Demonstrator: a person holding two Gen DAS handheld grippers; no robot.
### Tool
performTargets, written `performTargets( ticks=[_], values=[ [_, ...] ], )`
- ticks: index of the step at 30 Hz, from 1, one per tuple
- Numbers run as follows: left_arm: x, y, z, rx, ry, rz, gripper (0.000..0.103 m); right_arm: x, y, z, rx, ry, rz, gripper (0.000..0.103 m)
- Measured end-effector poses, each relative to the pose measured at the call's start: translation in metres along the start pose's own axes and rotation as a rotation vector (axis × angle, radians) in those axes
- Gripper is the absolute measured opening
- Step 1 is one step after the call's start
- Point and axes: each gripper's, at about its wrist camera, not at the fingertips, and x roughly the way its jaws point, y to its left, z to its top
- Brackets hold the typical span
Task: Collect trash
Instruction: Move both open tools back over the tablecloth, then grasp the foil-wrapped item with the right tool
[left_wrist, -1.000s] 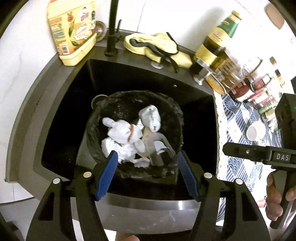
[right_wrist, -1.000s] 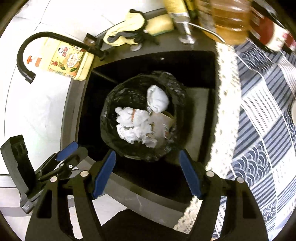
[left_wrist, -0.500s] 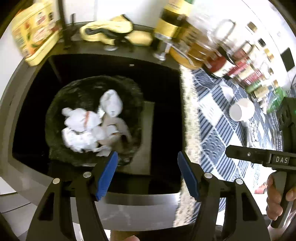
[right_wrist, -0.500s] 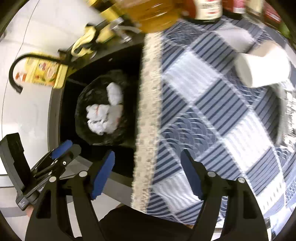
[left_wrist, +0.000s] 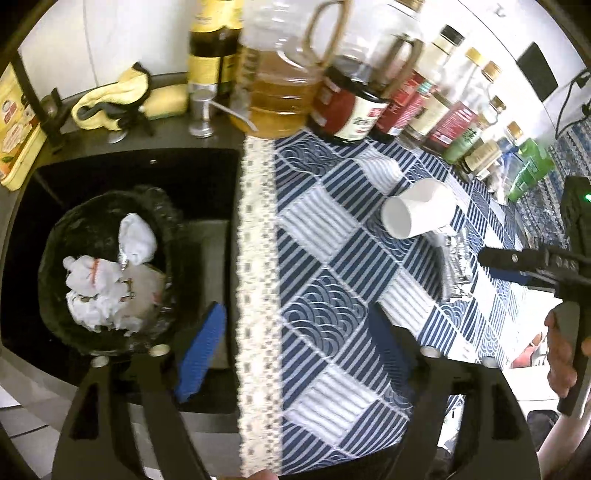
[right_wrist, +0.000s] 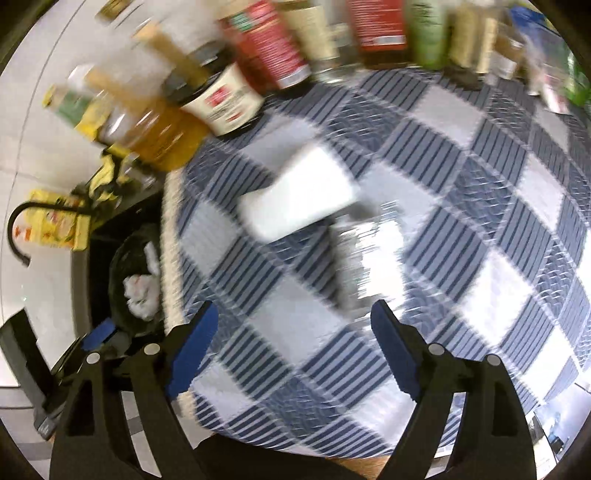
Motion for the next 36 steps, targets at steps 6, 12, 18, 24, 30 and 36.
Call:
performTargets(
  ticks=[6, 12, 18, 24, 30, 36],
  values=[
    [0.003, -0.03, -0.001, 0.009, -0.008, 0.02, 0.086, 0.008, -0.047, 0.018, 0.028, 0.028, -0.03, 0.084],
    [0.004, -0.047, -0.006, 0.004, -0.009, 0.067, 0.086, 0.036, -0.063, 0.025, 0.008, 0.094, -0.016, 0.084],
    [0.011, -0.052, -0.015, -0.021, 0.018, 0.096, 0.086, 0.054, -0.062, 0.026, -0.018, 0.143, 0.036, 0.07],
    [0.016, -0.054, -0.018, -0.025, 0.038, 0.11, 0.086, 0.063, -0.063, 0.023, -0.005, 0.166, 0.062, 0.054],
    [0.018, -0.058, -0.015, -0.003, 0.046, 0.109, 0.086, 0.052, -0.066, 0.023, 0.002, 0.138, 0.069, 0.053],
    [0.022, -0.072, -0.005, 0.062, 0.054, 0.11, 0.086, 0.038, -0.073, 0.016, 0.021, 0.119, 0.102, 0.053]
  ],
)
